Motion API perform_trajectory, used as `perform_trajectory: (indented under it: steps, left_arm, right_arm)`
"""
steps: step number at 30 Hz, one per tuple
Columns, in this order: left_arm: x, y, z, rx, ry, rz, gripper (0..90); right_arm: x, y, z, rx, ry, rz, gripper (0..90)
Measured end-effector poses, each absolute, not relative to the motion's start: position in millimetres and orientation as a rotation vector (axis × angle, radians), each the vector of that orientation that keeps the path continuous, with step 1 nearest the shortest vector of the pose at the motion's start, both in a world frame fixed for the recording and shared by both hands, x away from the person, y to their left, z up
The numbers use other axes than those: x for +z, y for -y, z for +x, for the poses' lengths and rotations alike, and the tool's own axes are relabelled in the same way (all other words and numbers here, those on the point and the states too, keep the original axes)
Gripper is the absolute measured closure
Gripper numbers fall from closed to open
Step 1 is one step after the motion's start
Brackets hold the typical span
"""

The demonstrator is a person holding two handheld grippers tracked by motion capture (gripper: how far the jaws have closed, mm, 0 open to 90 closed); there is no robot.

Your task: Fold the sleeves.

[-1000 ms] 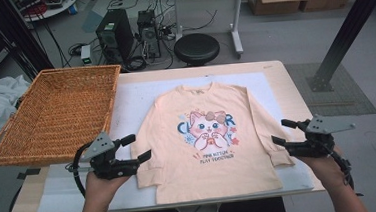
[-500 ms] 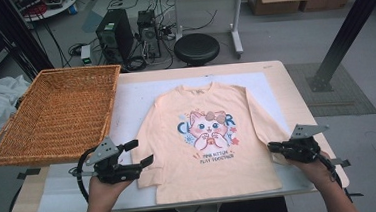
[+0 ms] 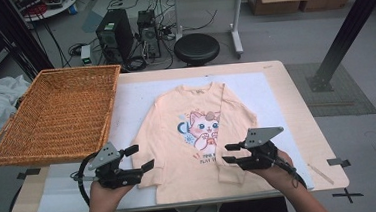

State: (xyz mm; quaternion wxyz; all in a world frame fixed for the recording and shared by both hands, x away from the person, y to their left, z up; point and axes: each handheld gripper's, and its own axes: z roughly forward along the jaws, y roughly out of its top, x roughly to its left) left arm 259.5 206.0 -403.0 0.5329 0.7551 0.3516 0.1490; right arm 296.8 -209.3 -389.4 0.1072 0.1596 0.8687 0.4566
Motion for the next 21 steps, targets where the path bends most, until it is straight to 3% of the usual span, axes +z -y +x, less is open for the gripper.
perform_trajectory:
  steps: [7,11,14,17,18,21]
  left_arm:
    - [-423,-193,267,0.307,-0.853,1.918,28.9]
    - [-433,-184,273,0.296,-0.865,2.027,37.4]
    - [-445,-175,278,0.331,-0.883,2.162,52.4]
    - [-445,-174,277,0.347,-0.895,2.097,81.2]
    - [-441,-174,278,0.352,-0.899,2.061,85.4]
    - [-422,-175,279,0.361,-0.907,1.942,85.9]
  right_arm:
    - [-383,239,306,1.354,-2.465,0.606,58.0]
    - [-380,254,306,1.360,-2.421,0.638,57.7]
    - [-378,263,304,1.363,-2.394,0.653,57.4]
    - [-376,271,301,1.352,-2.389,0.652,57.2]
    - [-375,275,298,1.353,-2.380,0.651,57.3]
    - [-373,287,294,1.360,-2.356,0.667,57.2]
